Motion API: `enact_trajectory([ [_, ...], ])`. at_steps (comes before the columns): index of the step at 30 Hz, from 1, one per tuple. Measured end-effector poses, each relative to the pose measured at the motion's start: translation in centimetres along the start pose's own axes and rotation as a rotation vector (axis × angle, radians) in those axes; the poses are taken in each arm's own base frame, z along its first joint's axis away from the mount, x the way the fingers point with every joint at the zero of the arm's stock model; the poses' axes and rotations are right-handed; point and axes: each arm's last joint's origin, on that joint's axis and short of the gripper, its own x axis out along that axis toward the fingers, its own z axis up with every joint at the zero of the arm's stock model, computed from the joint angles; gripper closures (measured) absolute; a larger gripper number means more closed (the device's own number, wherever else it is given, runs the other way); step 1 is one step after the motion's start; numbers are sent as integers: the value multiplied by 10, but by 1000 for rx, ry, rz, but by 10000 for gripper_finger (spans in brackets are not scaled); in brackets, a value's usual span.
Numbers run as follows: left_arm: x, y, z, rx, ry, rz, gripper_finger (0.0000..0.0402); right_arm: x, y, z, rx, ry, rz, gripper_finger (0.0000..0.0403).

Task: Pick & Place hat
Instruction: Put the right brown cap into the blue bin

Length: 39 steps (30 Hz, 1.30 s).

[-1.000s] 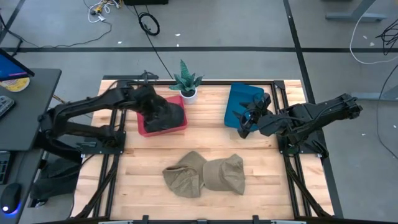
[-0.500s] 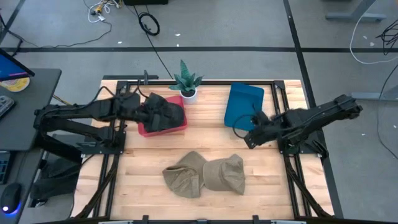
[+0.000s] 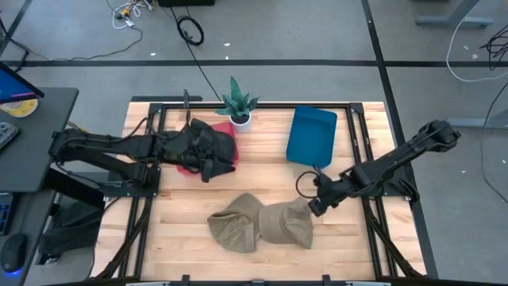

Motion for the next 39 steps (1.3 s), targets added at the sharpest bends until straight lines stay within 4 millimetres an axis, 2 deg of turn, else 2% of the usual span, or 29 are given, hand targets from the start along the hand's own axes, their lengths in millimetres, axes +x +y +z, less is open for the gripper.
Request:
enact_trajectory([
  [6, 13, -5, -17, 18, 75, -10, 182, 17, -5, -13, -11, 116, 126, 75],
  [13, 22, -6, -28, 21, 120, 4, 182, 26, -9, -34, 44, 166, 192, 59],
  [22, 26, -5, -28, 27, 106, 16, 181, 44, -28, -45, 235, 44, 318, 62],
  [27, 26, -5, -28, 26, 100, 13, 181, 49, -40, -49, 289, 10, 298, 62],
  [34, 26, -6, -27, 25, 93, 8, 181, 51, -37, -48, 336, -87, 354, 62],
  [39, 26, -7, -26, 24, 85, -2, 181, 64, -30, -50, 342, -77, 388, 62],
])
